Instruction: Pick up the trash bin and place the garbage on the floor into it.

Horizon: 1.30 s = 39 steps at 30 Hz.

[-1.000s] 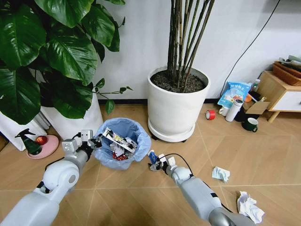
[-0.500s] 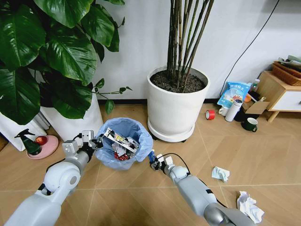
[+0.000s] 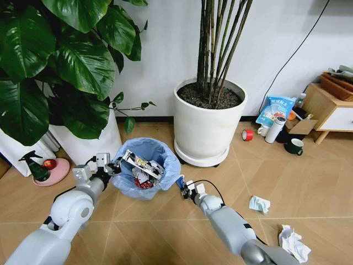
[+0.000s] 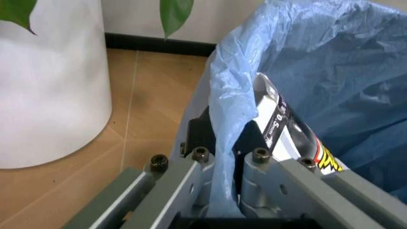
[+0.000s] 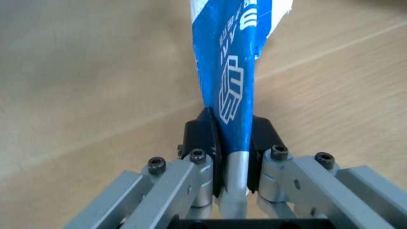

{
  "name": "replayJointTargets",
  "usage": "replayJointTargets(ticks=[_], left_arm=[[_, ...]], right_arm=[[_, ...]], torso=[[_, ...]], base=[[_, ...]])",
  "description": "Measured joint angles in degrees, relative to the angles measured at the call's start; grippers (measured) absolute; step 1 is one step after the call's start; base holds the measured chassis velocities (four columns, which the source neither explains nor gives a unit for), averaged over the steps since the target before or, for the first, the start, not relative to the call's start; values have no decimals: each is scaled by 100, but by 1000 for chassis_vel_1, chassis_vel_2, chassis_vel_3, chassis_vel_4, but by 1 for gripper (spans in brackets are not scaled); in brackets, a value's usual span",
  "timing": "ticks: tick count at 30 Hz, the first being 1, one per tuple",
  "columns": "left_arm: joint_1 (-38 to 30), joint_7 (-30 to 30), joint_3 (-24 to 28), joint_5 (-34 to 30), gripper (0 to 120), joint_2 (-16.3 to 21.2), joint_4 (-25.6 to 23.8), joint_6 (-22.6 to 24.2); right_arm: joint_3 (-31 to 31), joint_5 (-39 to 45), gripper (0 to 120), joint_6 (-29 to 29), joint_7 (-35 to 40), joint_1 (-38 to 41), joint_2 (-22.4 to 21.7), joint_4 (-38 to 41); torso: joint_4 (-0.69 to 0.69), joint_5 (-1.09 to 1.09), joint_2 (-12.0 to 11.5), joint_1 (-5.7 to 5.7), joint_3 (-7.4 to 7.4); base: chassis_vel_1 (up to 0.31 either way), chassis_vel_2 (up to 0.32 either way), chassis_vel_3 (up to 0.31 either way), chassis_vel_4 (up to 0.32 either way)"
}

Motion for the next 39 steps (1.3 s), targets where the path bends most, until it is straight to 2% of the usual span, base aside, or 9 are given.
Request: replayJointTargets(ticks=[7,10,11,14,19,23,25,31,39], left_arm=[[-1,33,49,43,0,-48,83,-9],[-7,36,79,69,0,-101,161,-13],[-7,36,79,69,0,-101,161,-13],[10,40,89,101,0,-123,222,-16],[26,-5,101,96,0,-76,226,-19],[-5,-31,143,93,0,-72,239,-16],[-39,-88,227,87,0,-86,248,11],[-112,-145,379,73,0,-84,267,54],[-261,-257,500,-49,0,-33,280,117]], right_arm=[[107,461,7,-156,216,-315,-403,1075],[147,683,7,-228,298,-519,-629,1828],[147,683,7,-228,298,-519,-629,1828],[275,738,7,-210,339,-674,-803,2696],[299,944,7,-309,448,-542,-1000,3732],[266,1022,7,-373,496,-440,-1066,4048],[174,1189,7,-496,552,-263,-1245,4678],[-86,1572,7,-821,506,-25,-1666,5598],[-915,1903,7,-1081,341,64,-2169,6077]], torso=[[4,1,0,0,-1],[4,1,0,0,-1],[4,1,0,0,-1],[3,1,0,-1,-2],[5,1,0,-1,-2],[5,1,0,-1,-2],[4,1,0,0,-2],[4,0,0,-1,-2],[3,0,0,-1,-2]], base=[[0,0,0,0],[0,0,0,0],[0,0,0,0],[0,0,0,0],[0,0,0,0],[0,0,0,0],[0,0,0,0],[0,0,0,0],[0,0,0,0]])
